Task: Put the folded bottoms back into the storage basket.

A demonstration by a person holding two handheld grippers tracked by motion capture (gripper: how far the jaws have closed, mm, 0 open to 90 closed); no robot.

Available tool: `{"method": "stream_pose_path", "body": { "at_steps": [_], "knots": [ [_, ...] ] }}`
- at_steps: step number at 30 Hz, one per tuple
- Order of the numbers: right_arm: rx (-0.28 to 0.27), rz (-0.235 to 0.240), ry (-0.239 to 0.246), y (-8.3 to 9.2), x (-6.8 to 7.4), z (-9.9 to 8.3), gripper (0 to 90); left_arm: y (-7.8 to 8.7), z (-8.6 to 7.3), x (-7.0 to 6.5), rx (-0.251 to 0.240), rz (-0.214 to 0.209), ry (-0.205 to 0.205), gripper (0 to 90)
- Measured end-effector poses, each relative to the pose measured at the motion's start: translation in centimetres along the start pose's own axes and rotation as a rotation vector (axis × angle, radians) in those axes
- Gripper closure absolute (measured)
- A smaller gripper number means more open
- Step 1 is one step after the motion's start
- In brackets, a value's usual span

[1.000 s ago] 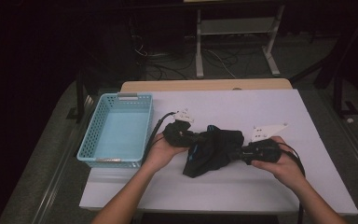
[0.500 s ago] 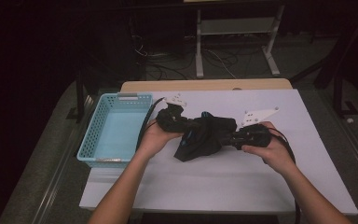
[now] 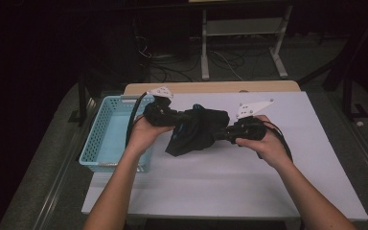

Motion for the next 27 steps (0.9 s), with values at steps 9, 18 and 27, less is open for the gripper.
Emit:
{"method": "stream_pose_path", "body": {
  "at_steps": [9,18,27],
  "knots": [
    [-0.003,0.007,0.031,-1.1,0.3,3.2,80.3,3.2,0.3,1.3,-0.060,0.038,0.020,79.5],
    [-0.018,0.036,0.046,-2.8,0.8,6.0,80.4,6.5,0.0,2.8,-0.117,0.094,0.046,79.6],
    [-0.019,0.065,0.049,-5.2,1.0,8.1,80.4,8.8,-0.6,4.3,-0.137,0.157,0.061,79.6]
  ]
}}
Point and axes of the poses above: each handheld gripper's, and its own axes: y roughly backward along the jaws, z roughly out of its top, x roughly to its left, the point moved 4 cm from there along -y, roughly forward along the jaws, and after that the axes turned 1 degree about x, right-handed, at the moved point
